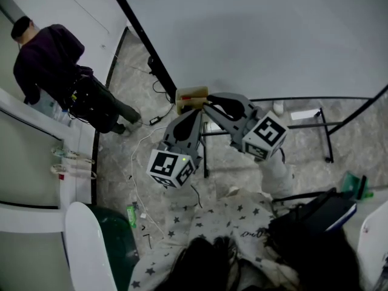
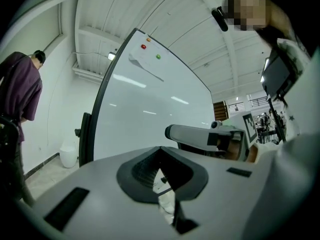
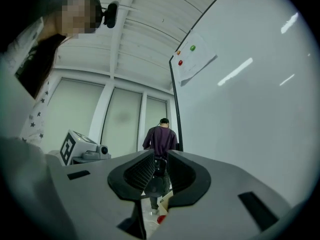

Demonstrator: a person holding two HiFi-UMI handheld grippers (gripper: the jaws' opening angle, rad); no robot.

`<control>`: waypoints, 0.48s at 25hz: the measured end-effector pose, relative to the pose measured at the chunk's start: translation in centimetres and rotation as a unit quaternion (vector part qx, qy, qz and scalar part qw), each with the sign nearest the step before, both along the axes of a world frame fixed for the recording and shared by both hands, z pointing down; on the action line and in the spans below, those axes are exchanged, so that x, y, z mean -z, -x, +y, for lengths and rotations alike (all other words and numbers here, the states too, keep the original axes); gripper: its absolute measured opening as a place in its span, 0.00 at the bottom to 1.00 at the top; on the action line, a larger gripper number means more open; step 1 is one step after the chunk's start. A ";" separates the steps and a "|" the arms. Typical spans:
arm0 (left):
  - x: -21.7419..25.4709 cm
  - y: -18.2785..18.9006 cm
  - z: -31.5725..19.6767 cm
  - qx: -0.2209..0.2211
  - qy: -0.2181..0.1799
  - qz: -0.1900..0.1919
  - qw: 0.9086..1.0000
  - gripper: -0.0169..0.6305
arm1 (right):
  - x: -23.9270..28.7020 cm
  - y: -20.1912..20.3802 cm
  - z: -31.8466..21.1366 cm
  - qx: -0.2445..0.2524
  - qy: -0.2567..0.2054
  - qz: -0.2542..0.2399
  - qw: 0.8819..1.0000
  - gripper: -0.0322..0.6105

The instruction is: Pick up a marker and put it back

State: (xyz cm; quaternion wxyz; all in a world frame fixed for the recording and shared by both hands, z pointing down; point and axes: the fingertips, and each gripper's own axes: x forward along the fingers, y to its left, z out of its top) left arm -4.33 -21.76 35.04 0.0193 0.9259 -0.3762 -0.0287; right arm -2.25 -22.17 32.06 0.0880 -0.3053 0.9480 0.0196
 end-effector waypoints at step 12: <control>1.9 -1.0 1.2 -0.016 -0.028 -0.017 0.999 0.03 | 0.7 -0.6 0.6 -0.019 -0.011 0.008 1.000 0.06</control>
